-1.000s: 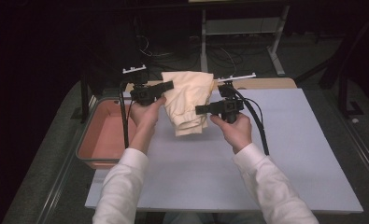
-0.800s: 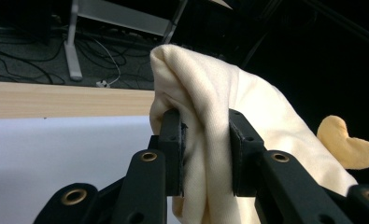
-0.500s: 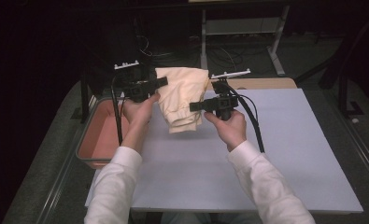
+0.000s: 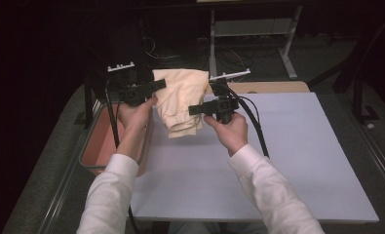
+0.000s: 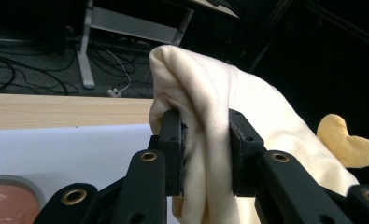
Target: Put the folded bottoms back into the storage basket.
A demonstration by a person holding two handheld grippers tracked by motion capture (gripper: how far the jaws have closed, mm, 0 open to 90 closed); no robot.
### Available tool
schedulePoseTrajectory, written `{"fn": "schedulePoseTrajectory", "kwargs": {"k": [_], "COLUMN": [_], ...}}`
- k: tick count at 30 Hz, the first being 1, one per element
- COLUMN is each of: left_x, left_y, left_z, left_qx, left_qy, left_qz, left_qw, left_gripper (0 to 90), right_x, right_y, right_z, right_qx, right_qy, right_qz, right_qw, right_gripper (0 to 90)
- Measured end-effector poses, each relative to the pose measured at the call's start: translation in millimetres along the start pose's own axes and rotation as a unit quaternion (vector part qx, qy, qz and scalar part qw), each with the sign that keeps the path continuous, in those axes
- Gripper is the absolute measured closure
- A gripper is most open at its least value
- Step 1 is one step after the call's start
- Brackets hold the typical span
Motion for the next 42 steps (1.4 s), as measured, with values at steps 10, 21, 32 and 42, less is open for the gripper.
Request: {"fn": "schedulePoseTrajectory", "kwargs": {"k": [10,21,32,42], "left_x": [21.2,38.6,57.3,73.0], "left_y": [5.9,10.5,11.8,10.6], "left_z": [16.1,32.4,48.0,64.1], "left_qx": [-0.001,-0.001,0.003,0.007], "left_qy": [0.007,0.013,0.021,0.027], "left_qz": [-0.007,-0.016,-0.026,-0.038], "left_qw": [1.0,0.9998,0.9994,0.9989], "left_gripper": [70.7,70.7,70.7,70.7], "right_x": [-17.9,-33.6,-52.0,-66.6], "right_y": [6.6,11.0,13.6,15.6], "right_z": [20.4,37.4,56.3,69.6], "right_qx": [0.014,0.02,0.027,0.038], "right_qy": [0.007,0.018,0.029,0.033], "right_qz": [0.003,0.005,0.008,0.012], "right_qw": [0.9999,0.9996,0.9992,0.9987], "right_gripper": [64.5,64.3,64.2,64.0]}}
Point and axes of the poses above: each handheld gripper's, and its own axes: x roughly backward along the jaws, y roughly out of its top, z roughly to its left, the point moved 2 cm from there along -x, roughly forward along the jaws, and after that the axes turned 1 degree about x, right-handed, at the moved point
